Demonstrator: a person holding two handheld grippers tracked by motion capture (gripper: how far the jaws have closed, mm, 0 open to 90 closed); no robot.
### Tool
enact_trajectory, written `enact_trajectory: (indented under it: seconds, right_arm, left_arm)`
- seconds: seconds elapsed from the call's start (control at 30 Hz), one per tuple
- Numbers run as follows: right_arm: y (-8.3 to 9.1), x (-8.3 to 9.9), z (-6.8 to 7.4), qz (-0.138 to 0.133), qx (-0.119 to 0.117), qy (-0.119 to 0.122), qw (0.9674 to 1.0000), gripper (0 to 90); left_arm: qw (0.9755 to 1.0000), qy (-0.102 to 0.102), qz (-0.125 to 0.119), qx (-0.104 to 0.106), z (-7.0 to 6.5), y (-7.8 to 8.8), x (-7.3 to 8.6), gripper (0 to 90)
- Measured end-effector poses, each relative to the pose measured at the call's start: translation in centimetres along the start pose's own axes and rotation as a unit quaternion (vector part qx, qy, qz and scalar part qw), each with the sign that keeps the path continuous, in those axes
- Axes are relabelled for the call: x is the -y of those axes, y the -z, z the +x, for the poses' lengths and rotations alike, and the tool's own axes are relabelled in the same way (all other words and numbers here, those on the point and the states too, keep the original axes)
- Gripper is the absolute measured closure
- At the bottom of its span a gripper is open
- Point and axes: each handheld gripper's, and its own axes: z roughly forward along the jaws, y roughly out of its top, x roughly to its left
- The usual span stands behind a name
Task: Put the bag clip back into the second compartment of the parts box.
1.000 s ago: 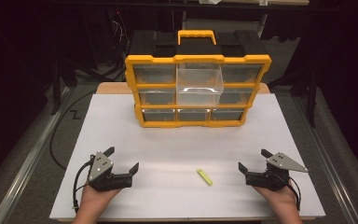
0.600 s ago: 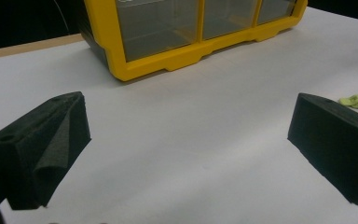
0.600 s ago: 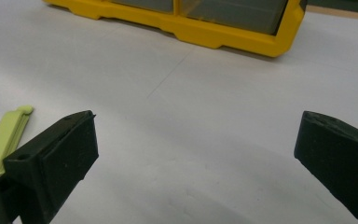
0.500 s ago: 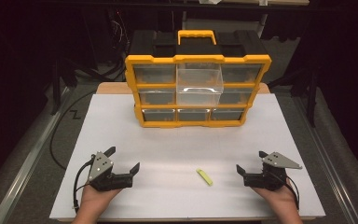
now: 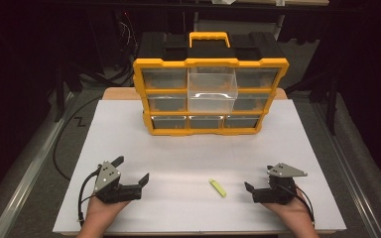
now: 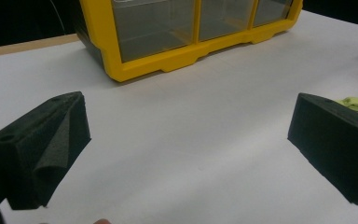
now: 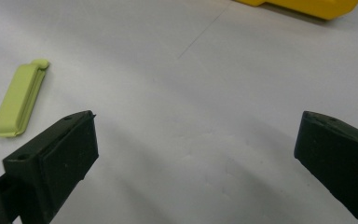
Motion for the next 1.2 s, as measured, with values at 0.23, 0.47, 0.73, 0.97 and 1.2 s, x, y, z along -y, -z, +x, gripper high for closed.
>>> enact_trajectory:
  seconds: [0.23, 0.47, 0.73, 0.97, 1.2]
  right_arm:
    - [-0.2, -0.2, 0.7, 0.030, -0.017, 0.014, 0.9993, 0.4]
    - [-0.4, -0.7, 2.3, 0.041, -0.044, 0.032, 0.9977, 2.3]
    - [-1.0, -1.4, 4.3, 0.049, -0.069, 0.052, 0.9951, 7.7]
    - [-1.3, -2.1, 5.3, 0.036, -0.085, 0.051, 0.9944, 15.1]
    - [-2.4, -3.4, 5.8, 0.040, -0.100, 0.042, 0.9933, 18.5]
  left_arm:
    - [1.0000, 0.000, -0.002, 0.002, 0.0, 0.1, 0.0, 0.4]
    - [1.0000, -0.001, -0.005, 0.003, -0.1, 0.1, -0.1, 0.5]
    - [1.0000, -0.002, -0.004, 0.003, -0.1, 0.1, -0.1, 0.4]
    - [1.0000, -0.001, -0.006, 0.003, -0.1, 0.1, -0.1, 0.4]
    - [0.9999, -0.005, -0.010, 0.005, -0.2, 0.3, -0.1, 0.4]
